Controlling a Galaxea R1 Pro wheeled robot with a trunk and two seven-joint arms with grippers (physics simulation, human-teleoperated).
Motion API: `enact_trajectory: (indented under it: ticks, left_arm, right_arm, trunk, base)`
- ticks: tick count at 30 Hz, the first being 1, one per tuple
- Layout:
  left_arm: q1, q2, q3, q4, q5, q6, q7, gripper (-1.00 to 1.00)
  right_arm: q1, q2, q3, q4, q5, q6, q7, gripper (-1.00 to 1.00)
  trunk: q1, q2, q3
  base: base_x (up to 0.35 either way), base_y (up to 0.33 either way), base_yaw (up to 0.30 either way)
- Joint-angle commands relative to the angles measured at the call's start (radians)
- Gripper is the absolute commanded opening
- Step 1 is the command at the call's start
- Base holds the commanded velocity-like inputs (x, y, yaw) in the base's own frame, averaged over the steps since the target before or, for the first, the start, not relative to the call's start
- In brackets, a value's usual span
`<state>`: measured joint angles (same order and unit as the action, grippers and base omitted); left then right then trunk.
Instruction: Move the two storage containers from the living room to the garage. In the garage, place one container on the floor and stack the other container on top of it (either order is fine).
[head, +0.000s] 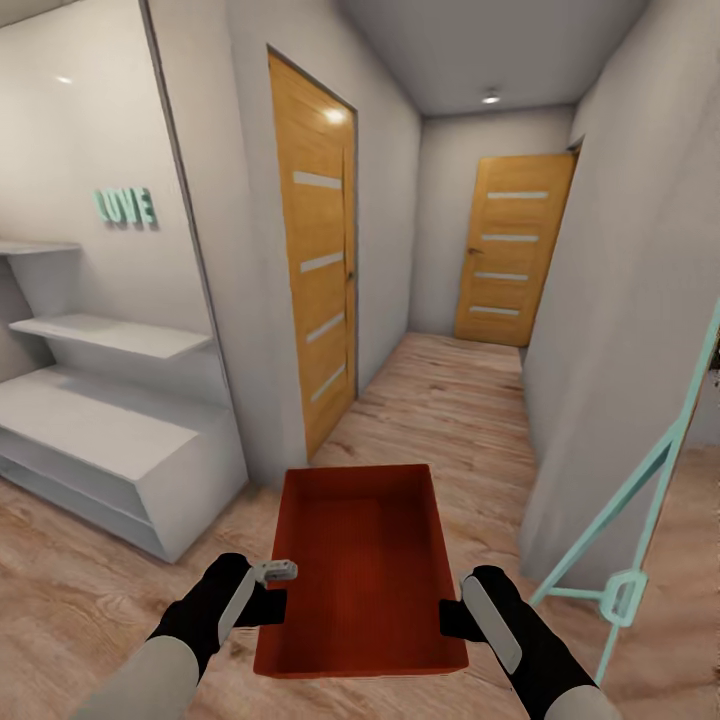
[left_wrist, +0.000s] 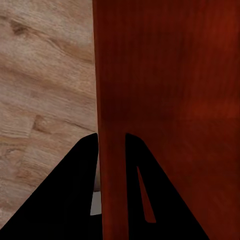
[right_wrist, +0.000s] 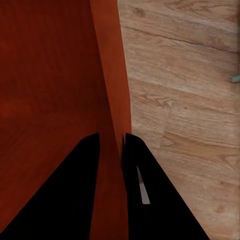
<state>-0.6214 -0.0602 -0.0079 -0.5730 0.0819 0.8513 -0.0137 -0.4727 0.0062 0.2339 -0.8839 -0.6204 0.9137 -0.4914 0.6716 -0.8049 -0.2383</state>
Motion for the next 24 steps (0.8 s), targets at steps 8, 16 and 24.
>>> enact_trajectory:
  ticks: [8, 16, 24]
  left_arm:
    - [0.000, 0.000, 0.000, -0.002, 0.015, 0.005, 0.004, -1.00]
    - [0.000, 0.000, 0.000, -0.002, 0.015, 0.005, 0.004, -1.00]
    - [0.000, 0.001, 0.000, -0.002, 0.015, 0.005, 0.004, -1.00]
  right_arm:
    - [-0.001, 0.000, -0.001, -0.001, -0.025, -0.006, -0.007, -1.00]
    - [-0.001, 0.000, -0.001, -0.001, -0.025, -0.006, -0.007, -1.00]
    - [-0.001, 0.000, -0.001, -0.001, -0.025, -0.006, -0.007, -1.00]
  trunk:
    - [0.001, -0.001, 0.003]
    - [0.001, -0.001, 0.008]
    - [0.001, -0.001, 0.011]
  base:
    - [0.290, 0.110, -0.234]
    - [0.289, 0.110, -0.201]
    - [0.290, 0.109, -0.116]
